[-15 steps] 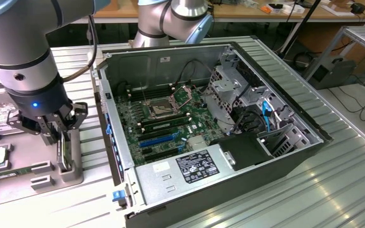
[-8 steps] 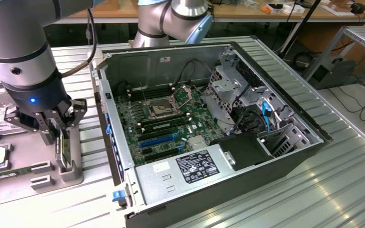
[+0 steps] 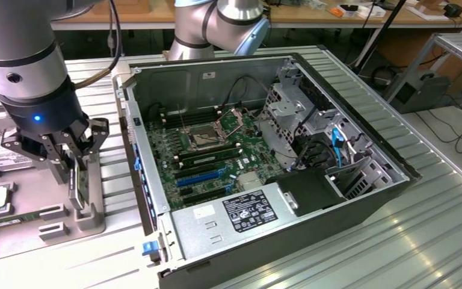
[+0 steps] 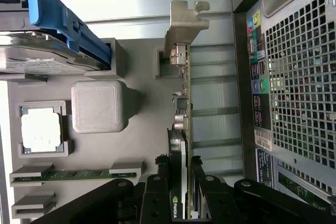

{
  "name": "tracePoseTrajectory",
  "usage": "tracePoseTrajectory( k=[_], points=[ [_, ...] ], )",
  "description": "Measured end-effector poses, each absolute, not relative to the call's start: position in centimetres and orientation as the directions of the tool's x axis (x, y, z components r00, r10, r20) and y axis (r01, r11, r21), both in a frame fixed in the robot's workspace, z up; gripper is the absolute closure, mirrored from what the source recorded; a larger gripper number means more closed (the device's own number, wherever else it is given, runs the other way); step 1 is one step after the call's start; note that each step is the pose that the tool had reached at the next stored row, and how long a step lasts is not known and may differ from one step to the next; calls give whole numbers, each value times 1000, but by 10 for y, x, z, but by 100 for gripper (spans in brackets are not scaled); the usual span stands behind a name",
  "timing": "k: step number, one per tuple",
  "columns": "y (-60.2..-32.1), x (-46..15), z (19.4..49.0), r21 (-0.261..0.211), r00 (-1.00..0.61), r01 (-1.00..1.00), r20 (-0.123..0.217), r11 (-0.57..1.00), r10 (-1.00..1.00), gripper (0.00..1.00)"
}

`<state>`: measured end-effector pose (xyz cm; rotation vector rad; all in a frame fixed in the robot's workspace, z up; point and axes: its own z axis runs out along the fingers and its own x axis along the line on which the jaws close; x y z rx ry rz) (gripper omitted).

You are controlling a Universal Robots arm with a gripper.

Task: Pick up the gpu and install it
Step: 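Pick up the gpu and move the gpu toward the slot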

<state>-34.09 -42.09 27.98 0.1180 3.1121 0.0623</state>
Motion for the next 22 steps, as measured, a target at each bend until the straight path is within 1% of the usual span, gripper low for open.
tracePoseTrajectory(
  k=[22],
  points=[
    [-421,-341,322,41,-997,75,-25,996,76,73]
  ],
)
